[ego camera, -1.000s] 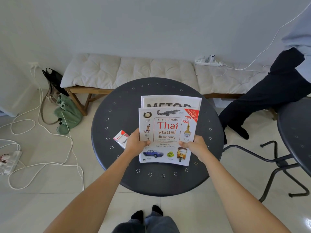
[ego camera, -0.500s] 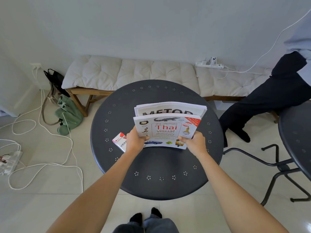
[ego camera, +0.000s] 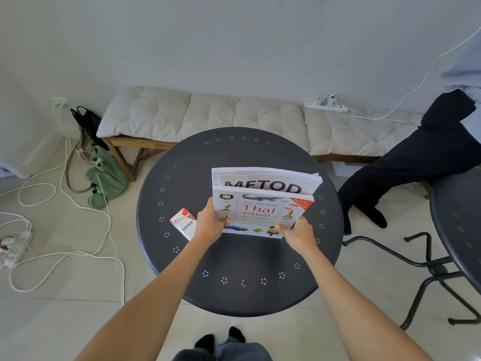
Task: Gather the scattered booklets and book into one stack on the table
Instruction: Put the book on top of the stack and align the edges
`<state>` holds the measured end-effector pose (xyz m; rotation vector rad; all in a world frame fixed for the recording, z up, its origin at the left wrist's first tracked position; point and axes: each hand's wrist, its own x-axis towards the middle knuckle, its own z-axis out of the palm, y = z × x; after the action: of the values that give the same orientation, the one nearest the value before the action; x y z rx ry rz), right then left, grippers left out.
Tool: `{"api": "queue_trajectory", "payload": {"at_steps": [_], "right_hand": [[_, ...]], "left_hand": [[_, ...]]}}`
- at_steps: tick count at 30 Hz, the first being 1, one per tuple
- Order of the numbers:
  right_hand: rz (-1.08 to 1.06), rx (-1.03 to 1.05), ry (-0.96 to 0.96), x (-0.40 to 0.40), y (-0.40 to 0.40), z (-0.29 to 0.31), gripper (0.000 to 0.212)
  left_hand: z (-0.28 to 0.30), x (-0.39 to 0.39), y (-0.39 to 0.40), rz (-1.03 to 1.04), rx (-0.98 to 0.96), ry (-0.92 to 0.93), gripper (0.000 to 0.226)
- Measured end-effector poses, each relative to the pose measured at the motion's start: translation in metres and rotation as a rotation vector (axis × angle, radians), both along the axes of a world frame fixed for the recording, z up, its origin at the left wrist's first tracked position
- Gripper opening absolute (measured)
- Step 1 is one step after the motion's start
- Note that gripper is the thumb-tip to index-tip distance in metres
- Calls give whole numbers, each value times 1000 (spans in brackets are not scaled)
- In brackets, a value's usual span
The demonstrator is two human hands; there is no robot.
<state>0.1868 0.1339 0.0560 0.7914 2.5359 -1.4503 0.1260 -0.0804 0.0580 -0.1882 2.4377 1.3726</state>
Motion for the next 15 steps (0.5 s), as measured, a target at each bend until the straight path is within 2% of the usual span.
{"api": "queue_trajectory", "payload": {"at_steps": [5, 15], "right_hand": [[-9, 50, -6, 1, 1, -14, 37], [78, 103, 44, -46, 11, -9, 35]], "left_hand": [[-10, 0, -1, -4, -21, 3, 42], [-3, -42, -1, 13, 2, -10, 41]]}}
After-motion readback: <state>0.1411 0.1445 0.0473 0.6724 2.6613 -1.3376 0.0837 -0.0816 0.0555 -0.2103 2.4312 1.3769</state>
